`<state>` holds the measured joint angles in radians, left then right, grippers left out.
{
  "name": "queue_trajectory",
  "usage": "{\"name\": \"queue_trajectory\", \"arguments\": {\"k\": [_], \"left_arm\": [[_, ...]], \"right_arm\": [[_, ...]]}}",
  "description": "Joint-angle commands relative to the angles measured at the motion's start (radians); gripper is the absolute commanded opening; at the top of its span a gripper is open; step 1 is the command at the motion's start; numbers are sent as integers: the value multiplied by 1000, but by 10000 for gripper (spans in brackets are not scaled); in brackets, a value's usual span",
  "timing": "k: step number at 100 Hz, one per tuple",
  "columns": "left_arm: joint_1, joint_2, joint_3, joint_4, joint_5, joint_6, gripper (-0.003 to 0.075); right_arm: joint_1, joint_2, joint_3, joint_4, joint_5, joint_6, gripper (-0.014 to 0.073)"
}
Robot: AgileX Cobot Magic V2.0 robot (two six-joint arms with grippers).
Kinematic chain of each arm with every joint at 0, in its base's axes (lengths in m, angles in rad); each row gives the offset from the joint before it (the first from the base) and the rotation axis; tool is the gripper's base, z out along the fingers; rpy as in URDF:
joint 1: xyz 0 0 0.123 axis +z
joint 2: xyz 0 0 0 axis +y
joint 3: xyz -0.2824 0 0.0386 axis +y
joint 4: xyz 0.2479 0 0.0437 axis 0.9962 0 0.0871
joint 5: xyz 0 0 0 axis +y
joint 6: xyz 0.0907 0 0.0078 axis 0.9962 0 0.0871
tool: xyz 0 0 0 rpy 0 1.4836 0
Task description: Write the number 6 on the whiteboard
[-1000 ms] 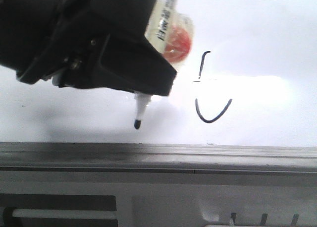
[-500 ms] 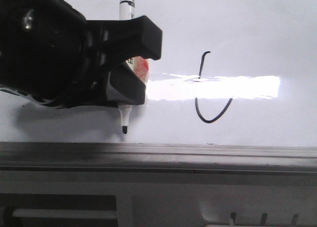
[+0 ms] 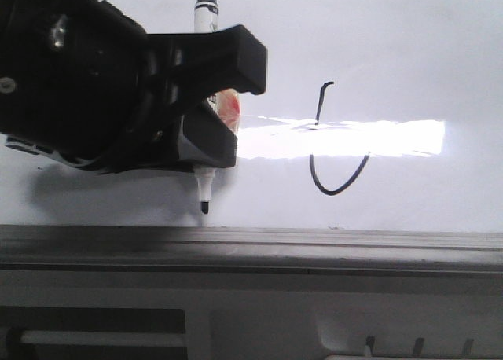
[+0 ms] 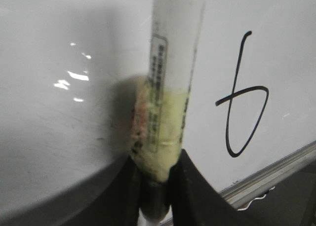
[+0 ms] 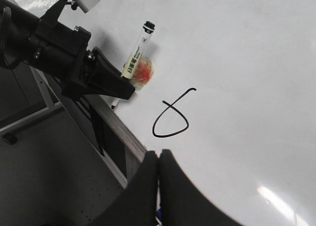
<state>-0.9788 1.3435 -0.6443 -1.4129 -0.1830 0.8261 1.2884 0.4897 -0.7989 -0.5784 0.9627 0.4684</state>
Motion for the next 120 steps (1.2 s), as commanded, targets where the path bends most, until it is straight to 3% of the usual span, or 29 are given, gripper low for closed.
{"name": "queue_trajectory", "arguments": {"k": [1,10,29,54,71,108,120], "left_arm": [[14,7,-15,-7,-116,-3,2],[14,7,-15,-7,-129,-3,84],[14,7,-15,-49,-169,-3,335],[14,7,-15,-49,-176,-3,458],[14,4,-15,-49,-176,-3,601],[14,-126,-15,-40,-125,7,622],[14,-184,-15,-40,-138,50,596]], "right_arm": [[-4,5,-23,-48,-55,2,-60],[-4,5,-23,-48,-55,2,-60],[-4,5,-23,-48,-60,2,-60],[-4,5,-23,-48,-65,11,-60],[-4,5,-23,-48,-65,11,-60],[-4,5,-23,-48,-59,11,-60],[-4,5,-23,-48,-59,11,-59]]}}
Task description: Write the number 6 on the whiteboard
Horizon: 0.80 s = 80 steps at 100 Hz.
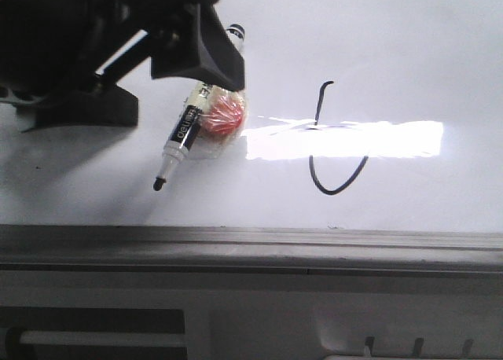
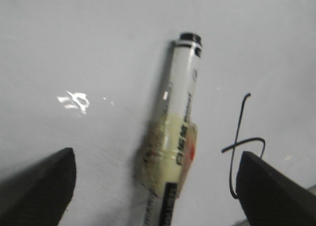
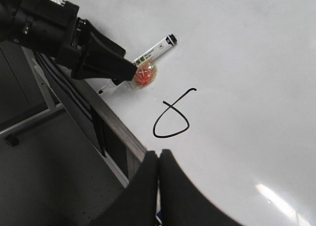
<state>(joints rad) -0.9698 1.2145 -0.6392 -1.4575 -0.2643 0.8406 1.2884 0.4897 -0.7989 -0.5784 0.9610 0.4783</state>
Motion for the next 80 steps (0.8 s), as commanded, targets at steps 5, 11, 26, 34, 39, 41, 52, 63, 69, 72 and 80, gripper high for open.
{"name": "queue_trajectory", "arguments": {"k": [5,11,26,34,39,41,52,63,69,72,80], "left_arm": [[5,-79,-15,4,-66,64,560],[5,-110,-7,2,-70,97,504],[5,-192,27,0,-75,125,282],[5,-271,53,6,-48,128,90],[5,-314,71,12,-27,150,-6],[5,-337,77,20,-20,167,-16],[5,-466,123,27,48,255,-19],[5,-576,170,27,113,281,-19],[5,-627,190,27,126,281,-19],[5,-646,200,27,128,281,-19],[5,-685,215,27,133,281,-19]], "right_arm": [[-4,3,-23,-48,-57,1,-59],[-4,-2,-23,-48,-57,1,-59],[-4,-31,-23,-57,-57,1,-59],[-4,-70,-22,-65,-51,1,-48],[-4,-102,-16,-78,-38,1,-43],[-4,-117,-13,-85,-31,1,-43],[-4,-216,40,-148,-9,1,-43],[-4,-325,98,-173,8,3,-43],[-4,-373,112,-160,9,3,-43],[-4,-391,117,-152,9,3,-43],[-4,-425,120,-118,11,3,-43]]}}
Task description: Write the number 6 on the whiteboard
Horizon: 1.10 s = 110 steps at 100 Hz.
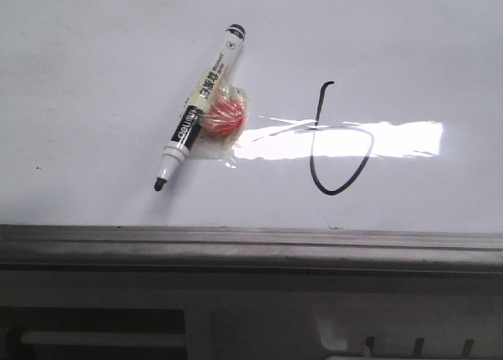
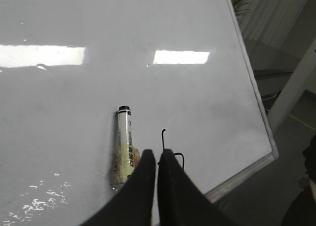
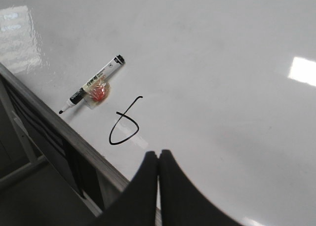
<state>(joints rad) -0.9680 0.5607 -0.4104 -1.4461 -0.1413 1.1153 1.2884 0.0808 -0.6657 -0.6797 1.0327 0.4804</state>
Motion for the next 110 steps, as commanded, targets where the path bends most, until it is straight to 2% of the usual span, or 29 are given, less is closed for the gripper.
{"name": "queue_trajectory", "arguments": {"k": [1,76,83,96,103,110], "left_arm": [[3,-34,-12,15,10,6,-19],[3,-59,19,31,5,6,-19],[3,-86,39,112,-4,6,-19],[12,-145,110,428,-7,-13,-19],[46,-172,172,663,-16,-142,-19],[112,-197,241,942,-54,-397,-19]], "right_arm": [[-4,-20,-14,-15,-61,1,-43],[-4,-33,-14,-17,-58,1,-43],[-4,-33,-14,-17,-58,1,-43],[-4,-33,-14,-17,-58,1,-43],[-4,-33,-14,-17,-58,1,-43],[-4,-33,-14,-17,-58,1,-43]]}}
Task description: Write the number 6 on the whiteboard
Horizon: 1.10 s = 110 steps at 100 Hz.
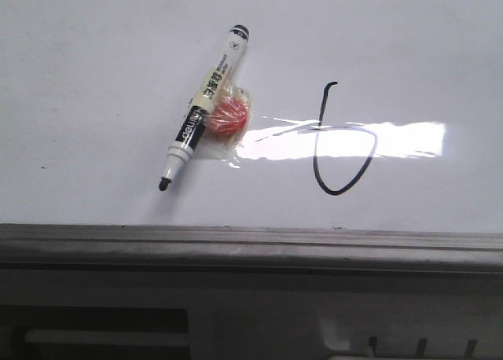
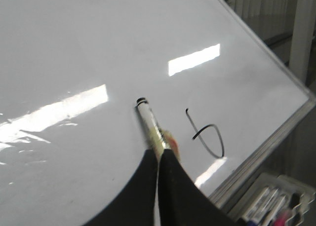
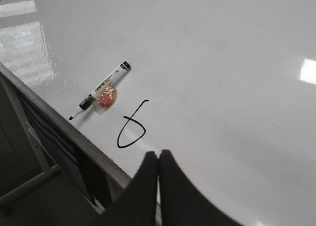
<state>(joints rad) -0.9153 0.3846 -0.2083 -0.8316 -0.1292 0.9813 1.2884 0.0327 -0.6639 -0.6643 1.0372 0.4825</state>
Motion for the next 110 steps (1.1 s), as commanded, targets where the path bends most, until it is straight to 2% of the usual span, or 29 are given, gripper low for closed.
{"name": "queue_trajectory", "arguments": {"k": [1,7,13,24,33,52,71,80,110], "left_arm": [[68,-23,52,355,-76,-322,-19],[157,-49,107,542,-115,-538,-19],[247,-79,161,622,-148,-718,-19],[400,-178,228,680,-150,-867,-19],[491,-276,257,691,-119,-887,-19],[661,-423,257,698,218,-887,-19],[752,-419,257,678,424,-889,-19],[762,-419,257,630,437,-892,-19],[762,-419,257,628,436,-892,-19]], "right_arm": [[-4,15,-15,-32,-63,-1,-43],[-4,15,-15,-32,-62,-1,-43],[-4,15,-15,-32,-62,-1,-43],[-4,15,-15,-32,-62,-1,-43],[-4,15,-15,-32,-62,-1,-43],[-4,15,-15,-32,-62,-1,-43],[-4,15,-15,-34,-62,-1,-43],[-4,15,-15,-34,-62,-1,-43],[-4,15,-15,-34,-60,-1,-43]]}}
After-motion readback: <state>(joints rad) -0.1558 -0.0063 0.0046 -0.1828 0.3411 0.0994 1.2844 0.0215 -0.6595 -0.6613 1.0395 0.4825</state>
